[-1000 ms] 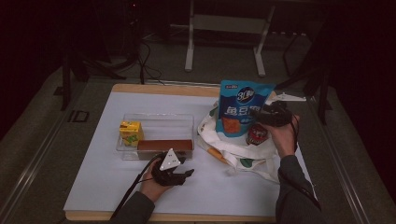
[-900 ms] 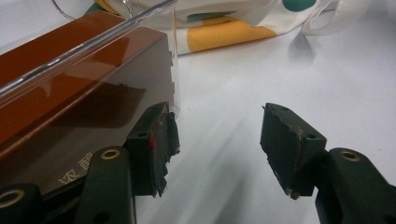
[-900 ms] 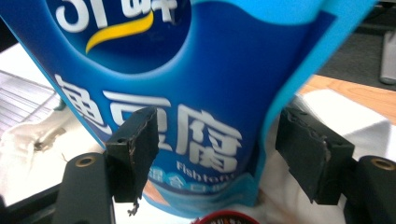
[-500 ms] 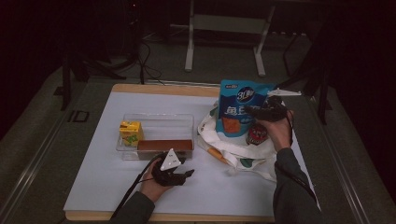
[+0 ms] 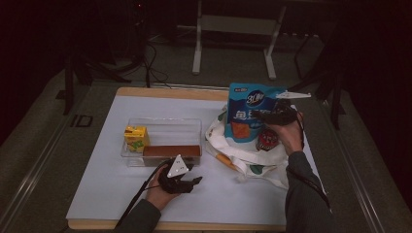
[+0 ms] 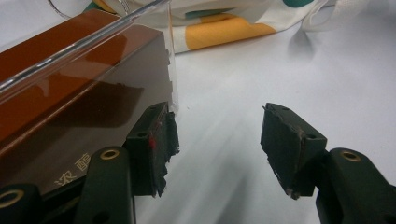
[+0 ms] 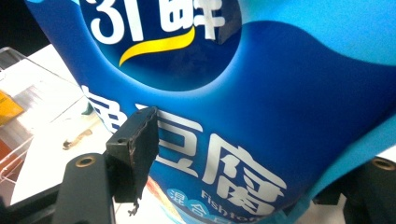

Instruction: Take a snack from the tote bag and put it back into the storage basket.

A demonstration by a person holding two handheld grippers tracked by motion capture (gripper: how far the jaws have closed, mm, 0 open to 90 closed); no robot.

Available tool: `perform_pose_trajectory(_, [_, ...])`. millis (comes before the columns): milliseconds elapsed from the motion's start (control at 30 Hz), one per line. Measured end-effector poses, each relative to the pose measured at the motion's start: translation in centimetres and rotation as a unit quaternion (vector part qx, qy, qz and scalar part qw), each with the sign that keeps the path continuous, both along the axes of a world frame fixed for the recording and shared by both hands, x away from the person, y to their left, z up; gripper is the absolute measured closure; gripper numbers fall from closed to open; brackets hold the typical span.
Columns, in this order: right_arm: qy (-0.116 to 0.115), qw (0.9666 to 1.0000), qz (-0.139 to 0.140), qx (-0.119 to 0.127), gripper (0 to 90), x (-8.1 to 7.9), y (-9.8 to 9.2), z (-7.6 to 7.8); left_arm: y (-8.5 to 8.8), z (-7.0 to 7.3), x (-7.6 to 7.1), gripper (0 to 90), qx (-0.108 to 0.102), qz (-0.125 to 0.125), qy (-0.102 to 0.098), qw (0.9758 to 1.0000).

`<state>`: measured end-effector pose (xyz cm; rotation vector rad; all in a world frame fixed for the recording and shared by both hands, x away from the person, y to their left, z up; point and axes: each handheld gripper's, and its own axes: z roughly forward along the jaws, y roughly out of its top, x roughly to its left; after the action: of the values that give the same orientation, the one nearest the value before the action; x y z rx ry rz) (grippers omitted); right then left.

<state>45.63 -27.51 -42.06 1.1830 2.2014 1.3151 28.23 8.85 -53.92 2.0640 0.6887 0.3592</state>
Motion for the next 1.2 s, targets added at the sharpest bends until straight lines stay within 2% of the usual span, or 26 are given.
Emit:
perform_pose_trajectory(167, [-0.002, 0.9999, 0.016, 0.002, 34.1, 0.1, 0.2, 0.2, 0.0, 0.0, 0.0, 42.6, 0.001, 0.0, 0.0, 1.0])
perform_pose_trajectory(233, [-0.009, 0.9997, 0.02, 0.005, 41.4, -0.1, 0.2, 0.3, 0.0, 0.0, 0.0, 42.5, 0.001, 0.0, 0.001, 1.0])
perform_pose_trajectory(300, [-0.013, 0.9996, 0.024, 0.008, 44.9, -0.2, 0.2, 0.5, 0.0, 0.0, 0.0, 42.5, 0.002, -0.001, 0.0, 1.0])
perform_pose_trajectory(533, [-0.015, 0.9994, 0.031, 0.001, 46.5, -0.1, 0.4, 0.8, -0.1, 0.0, 0.0, 42.4, 0.004, -0.002, 0.0, 1.0])
perform_pose_trajectory(667, [-0.01, 0.9994, 0.032, 0.011, 44.4, 0.3, 0.4, 0.8, -0.1, 0.0, 0.0, 42.3, 0.007, -0.003, 0.0, 1.0])
perform_pose_trajectory(767, [-0.011, 0.999, 0.04, 0.015, 49.6, 0.2, 0.5, 0.8, -0.1, 0.0, 0.0, 42.1, 0.007, -0.003, 0.0, 1.0])
perform_pose_trajectory(967, [-0.012, 0.9979, 0.061, 0.015, 66.7, -0.3, 0.2, 1.0, -0.2, 0.0, 0.0, 42.1, 0.013, -0.003, -0.001, 0.9999])
perform_pose_trajectory(1200, [-0.003, 0.9975, 0.071, -0.001, 80.1, -0.5, 0.7, 1.4, -0.3, 0.0, 0.0, 42.1, 0.014, -0.005, -0.001, 0.9999])
